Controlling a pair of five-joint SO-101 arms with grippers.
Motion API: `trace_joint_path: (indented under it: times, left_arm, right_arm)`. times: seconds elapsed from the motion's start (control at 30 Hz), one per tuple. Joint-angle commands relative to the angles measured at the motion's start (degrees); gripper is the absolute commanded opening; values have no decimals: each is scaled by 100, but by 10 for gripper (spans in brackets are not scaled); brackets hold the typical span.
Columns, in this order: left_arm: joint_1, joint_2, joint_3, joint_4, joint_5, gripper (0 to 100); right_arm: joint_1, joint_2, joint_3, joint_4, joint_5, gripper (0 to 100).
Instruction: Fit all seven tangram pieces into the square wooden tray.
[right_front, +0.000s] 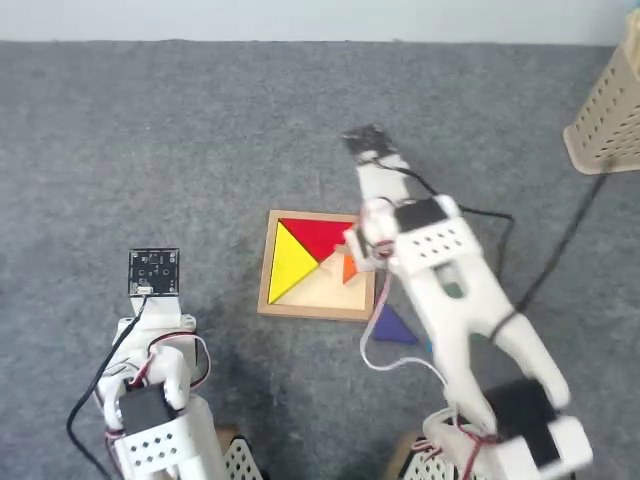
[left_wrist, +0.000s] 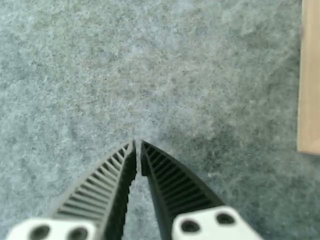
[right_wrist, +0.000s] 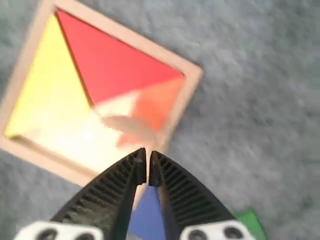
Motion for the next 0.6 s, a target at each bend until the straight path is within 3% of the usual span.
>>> trace_joint_path:
  times: [0.0,0.17,0.4,0.57]
  left_arm:
    - [-18,-79,-40,44,-26,13]
    - [-18,-79,-40,44,-26,13]
    - [-18,-79,-40,44,-26,13]
    - [-18,-79,-40,44,-26,13]
  right_arm:
    - [-268,796,-1037,66,-413,6]
    - [-207,1982,-1758,154,-1231,6]
    - [-251,2132,-2057,523,-1169,6]
    - [-365,2053,-2031,523,-580,6]
